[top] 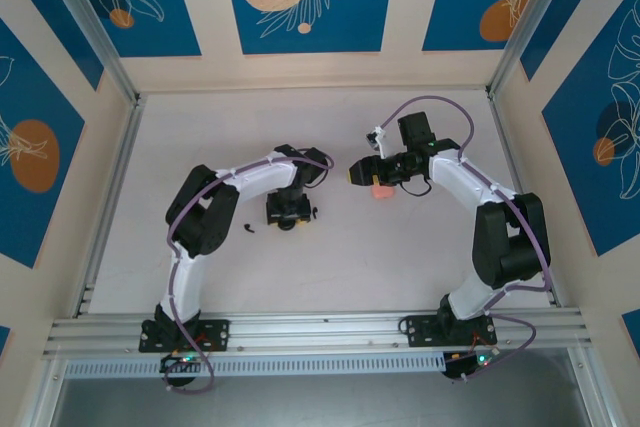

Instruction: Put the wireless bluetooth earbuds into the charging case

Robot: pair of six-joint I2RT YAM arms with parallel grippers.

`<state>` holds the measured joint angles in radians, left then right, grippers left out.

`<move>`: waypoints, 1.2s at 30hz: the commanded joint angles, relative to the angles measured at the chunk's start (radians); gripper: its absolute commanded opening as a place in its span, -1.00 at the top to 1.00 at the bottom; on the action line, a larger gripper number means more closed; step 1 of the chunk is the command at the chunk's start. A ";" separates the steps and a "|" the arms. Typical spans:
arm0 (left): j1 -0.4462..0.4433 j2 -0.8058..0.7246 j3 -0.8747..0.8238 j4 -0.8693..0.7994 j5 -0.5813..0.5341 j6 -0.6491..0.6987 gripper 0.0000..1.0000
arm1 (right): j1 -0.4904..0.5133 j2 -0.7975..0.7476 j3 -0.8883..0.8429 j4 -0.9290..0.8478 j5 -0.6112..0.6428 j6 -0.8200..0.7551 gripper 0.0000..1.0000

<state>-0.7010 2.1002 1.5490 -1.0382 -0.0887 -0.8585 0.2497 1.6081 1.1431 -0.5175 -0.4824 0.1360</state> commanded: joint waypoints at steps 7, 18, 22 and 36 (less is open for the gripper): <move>0.023 0.006 -0.057 0.021 -0.011 -0.029 0.00 | 0.004 -0.065 -0.034 0.016 -0.015 -0.002 -0.28; 0.018 -0.195 -0.185 0.163 0.092 -0.177 0.07 | 0.002 -0.251 -0.238 0.278 -0.012 0.121 -0.21; 0.006 -0.302 -0.274 0.273 0.127 -0.275 0.07 | 0.015 -0.357 -0.376 0.436 0.009 0.200 -0.17; -0.064 -0.541 -0.460 0.612 0.109 -0.548 0.07 | 0.281 -0.500 -0.675 0.829 0.227 0.240 -0.11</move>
<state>-0.7490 1.6024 1.1126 -0.5072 0.0330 -1.3163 0.5068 1.1053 0.5003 0.1745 -0.3172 0.3599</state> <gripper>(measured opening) 0.469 0.554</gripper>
